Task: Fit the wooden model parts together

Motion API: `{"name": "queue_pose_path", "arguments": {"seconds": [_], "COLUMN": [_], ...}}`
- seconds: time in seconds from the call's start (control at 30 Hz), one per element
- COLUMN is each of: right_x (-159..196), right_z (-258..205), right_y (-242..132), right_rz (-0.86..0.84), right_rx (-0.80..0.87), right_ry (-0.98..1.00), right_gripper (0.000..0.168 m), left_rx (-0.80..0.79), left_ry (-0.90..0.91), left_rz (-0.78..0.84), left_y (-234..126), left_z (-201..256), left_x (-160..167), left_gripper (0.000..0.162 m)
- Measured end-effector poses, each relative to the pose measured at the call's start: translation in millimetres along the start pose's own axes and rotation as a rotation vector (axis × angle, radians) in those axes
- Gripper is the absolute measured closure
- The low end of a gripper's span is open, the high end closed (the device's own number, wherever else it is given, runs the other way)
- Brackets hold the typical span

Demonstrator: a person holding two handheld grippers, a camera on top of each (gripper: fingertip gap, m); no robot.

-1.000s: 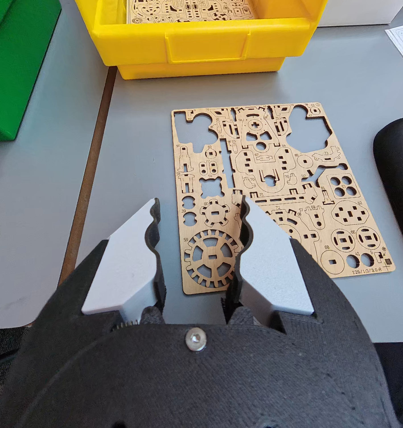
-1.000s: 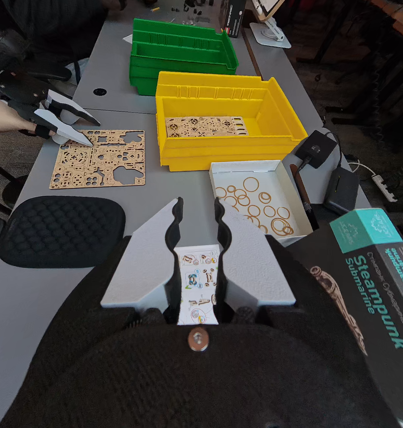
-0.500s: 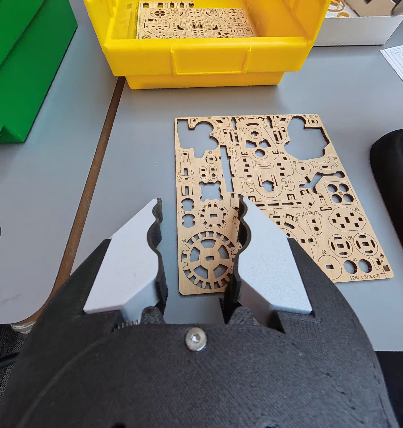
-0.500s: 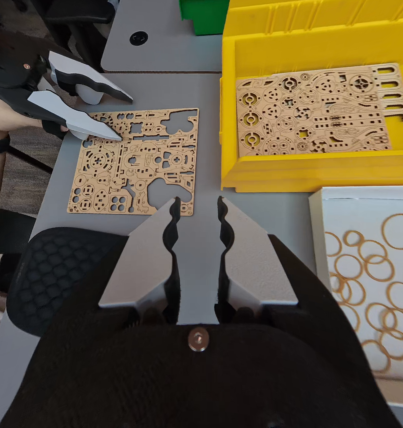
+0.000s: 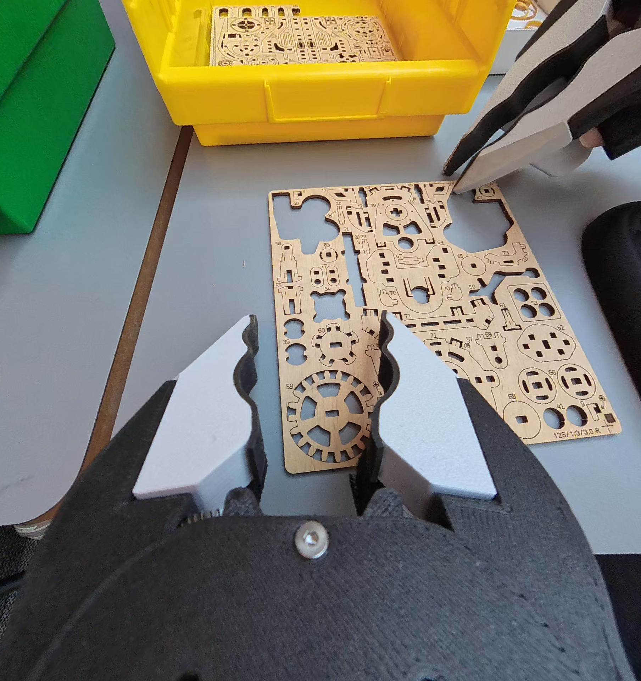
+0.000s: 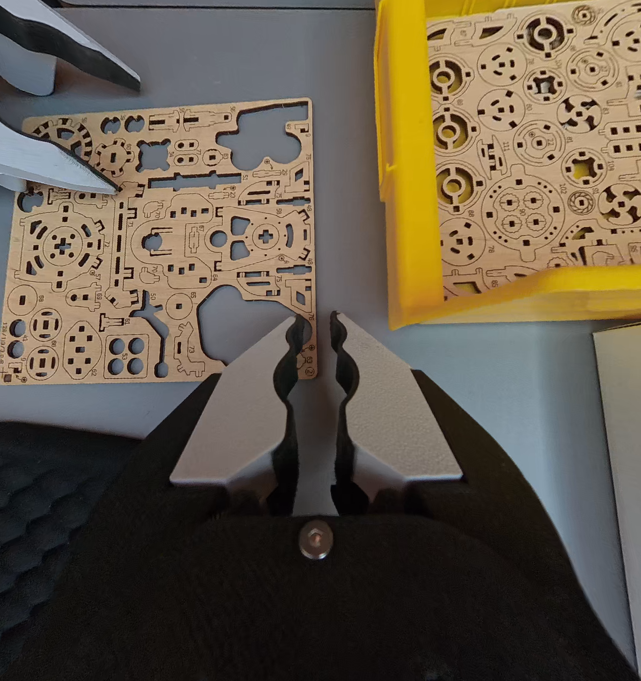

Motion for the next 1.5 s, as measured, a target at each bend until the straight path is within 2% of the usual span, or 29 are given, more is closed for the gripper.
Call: {"name": "queue_pose_path", "arguments": {"seconds": [0.03, 0.17, 0.3, 0.43, 0.6, 0.73, 0.8, 0.87, 0.9, 1.1, 1.17, 1.2, 1.33, 1.43, 1.5], "right_x": [0, 0, -6, -21, -36, -43, -44, -44, -44, -42, -38, -32, 12, 56, 83], "right_z": [1, -1, -9, -18, -32, -40, -42, -39, -37, -33, -35, -36, -42, -64, -81], "right_y": [0, -1, -13, -33, -53, -61, -61, -62, -62, -77, -93, -102, -140, -153, -159], "right_rz": [-0.012, -0.009, 0.068, 0.163, 0.219, 0.232, 0.235, 0.238, 0.250, 0.413, 0.509, 0.547, 0.680, 0.809, 0.828], "right_rx": [-0.009, 0.008, 0.073, 0.117, 0.187, 0.227, 0.233, 0.258, 0.261, 0.218, 0.226, 0.232, 0.222, 0.035, -0.050], "right_ry": [0.003, -0.088, -0.176, -0.241, -0.343, -0.396, -0.406, -0.401, -0.394, -0.284, -0.266, -0.253, -0.145, 0.049, 0.131], "right_gripper": [0.163, 0.167, 0.167, 0.167, 0.167, 0.167, 0.167, 0.167, 0.167, 0.163, 0.140, 0.135, 0.122, 0.117, 0.117], "left_rx": [0.000, 0.015, 0.120, 0.315, 0.596, 0.847, 1.027, 1.115, 1.133, 1.134, 1.099, 1.082, 1.018, 1.024, 1.045], "left_ry": [0.000, 0.011, -0.028, -0.153, -0.239, -0.269, -0.290, -0.277, -0.256, -0.227, -0.224, -0.212, -0.166, -0.147, -0.147], "left_rz": [-0.002, -0.016, 0.001, 0.007, -0.013, -0.134, -0.159, -0.159, -0.156, -0.064, -0.025, -0.006, 0.071, 0.134, 0.174], "left_y": [0, 2, 6, 15, 29, 40, 35, 30, 27, 10, 2, -4, -30, -52, -64], "left_z": [0, 4, -4, -26, -41, -33, -24, -19, -17, -14, -13, -11, -3, 11, 27], "left_x": [0, 0, -10, -33, -52, -46, -48, -50, -50, -66, -73, -75, -86, -101, -117], "left_gripper": [0.097, 0.089, 0.081, 0.074, 0.073, 0.093, 0.123, 0.140, 0.152, 0.161, 0.161, 0.162, 0.162, 0.162, 0.162]}}
Point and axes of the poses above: each gripper's, where its closed fingertips meet, y out along the fingers, x out of its underside, z = x × y across the jaws, the point moved 6 cm from there along -y, back along the fingers, and after that the axes turned 8 degrees about -x, right-handed, at the moved point
